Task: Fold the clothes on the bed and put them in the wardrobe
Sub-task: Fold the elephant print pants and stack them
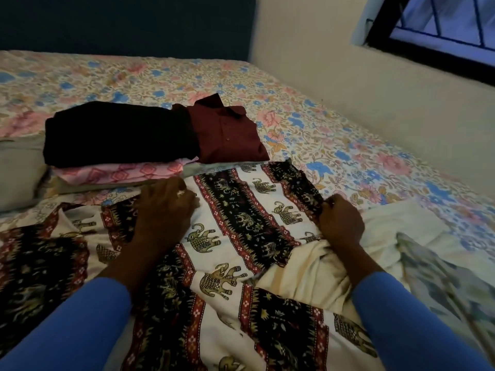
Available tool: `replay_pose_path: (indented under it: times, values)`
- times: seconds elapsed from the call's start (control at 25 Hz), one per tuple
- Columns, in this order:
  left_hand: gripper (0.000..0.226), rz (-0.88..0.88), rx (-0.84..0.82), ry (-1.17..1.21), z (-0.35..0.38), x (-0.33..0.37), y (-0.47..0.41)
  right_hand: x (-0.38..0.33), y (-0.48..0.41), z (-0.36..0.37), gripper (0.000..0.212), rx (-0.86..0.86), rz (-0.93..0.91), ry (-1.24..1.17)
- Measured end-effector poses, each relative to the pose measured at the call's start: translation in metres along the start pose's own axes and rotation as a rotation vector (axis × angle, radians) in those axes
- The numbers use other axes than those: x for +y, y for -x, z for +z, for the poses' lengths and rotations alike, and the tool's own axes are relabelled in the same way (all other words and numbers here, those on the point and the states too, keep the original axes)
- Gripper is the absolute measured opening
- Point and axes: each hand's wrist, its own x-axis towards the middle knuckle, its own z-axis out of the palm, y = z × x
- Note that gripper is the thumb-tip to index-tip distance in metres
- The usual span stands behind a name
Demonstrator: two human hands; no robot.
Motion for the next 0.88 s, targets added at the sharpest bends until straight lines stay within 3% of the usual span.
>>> replay_pose_path:
  times: [0.08, 0.2, 0.36, 0.52, 0.64, 0.72, 0.8, 0.88]
  values:
    - [0.026, 0.115, -0.086, -0.091, -0.01, 0.006, 0.001, 0.01, -0.004, -0.011, 0.02, -0.018, 0.136, -0.124]
    - [0.027, 0.017, -0.194, -0.07, -0.03, 0.014, -0.006, 0.013, 0.012, -0.011, 0.032, 0.04, 0.207, -0.156]
    - [0.018, -0.059, -0.17, 0.425, -0.034, 0.073, -0.063, 0.014, 0.026, -0.004, 0.042, 0.134, 0.157, -0.184]
    - [0.031, -0.086, -0.306, 0.545, 0.012, 0.154, -0.154, 0.035, 0.022, -0.019, 0.054, -0.023, 0.141, -0.118]
    - [0.037, -0.071, -0.421, 0.345, 0.059, 0.183, -0.189, 0.065, 0.016, -0.031, 0.043, -0.119, 0.144, -0.253]
    - [0.028, -0.114, -0.381, 0.272, 0.077, 0.195, -0.206, 0.08, 0.008, -0.032, 0.03, -0.136, 0.168, -0.422]
    - [0.022, -0.237, -0.26, 0.399, 0.088, 0.198, -0.227, 0.083, 0.002, -0.027, 0.025, -0.069, 0.208, -0.518]
    - [0.016, -0.289, -0.292, 0.573, 0.092, 0.196, -0.241, 0.08, -0.002, -0.019, 0.024, 0.027, 0.238, -0.47]
